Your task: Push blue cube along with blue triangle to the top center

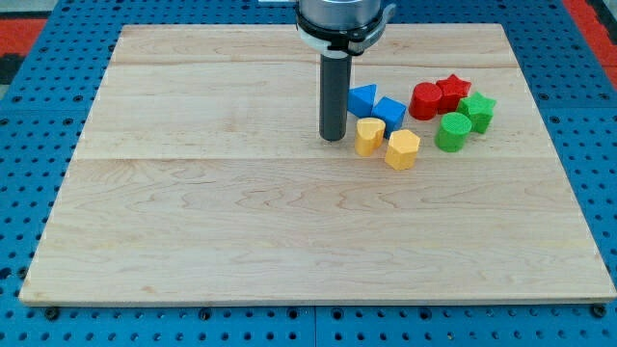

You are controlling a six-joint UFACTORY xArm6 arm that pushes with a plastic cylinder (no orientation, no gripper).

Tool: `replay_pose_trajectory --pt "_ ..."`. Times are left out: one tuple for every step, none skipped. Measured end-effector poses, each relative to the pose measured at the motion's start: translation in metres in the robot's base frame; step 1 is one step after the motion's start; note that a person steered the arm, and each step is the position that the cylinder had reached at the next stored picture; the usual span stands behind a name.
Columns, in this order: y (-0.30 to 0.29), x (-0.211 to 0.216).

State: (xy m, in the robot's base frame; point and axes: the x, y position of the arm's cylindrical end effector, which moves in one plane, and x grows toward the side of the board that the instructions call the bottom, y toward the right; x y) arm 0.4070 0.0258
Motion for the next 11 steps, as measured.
replay_pose_trajectory --pt "0.0 0.004" --pt "0.0 0.058" --pt "0.062 0.083" --pt "0.137 0.074" --pt "0.129 0.044" --pt "0.125 0.015" --pt "0.067 -0.015" --pt "0.028 -0.021" --pt "0.013 -0.053" --pt "0.006 -0.087" --pt "0.072 -0.108"
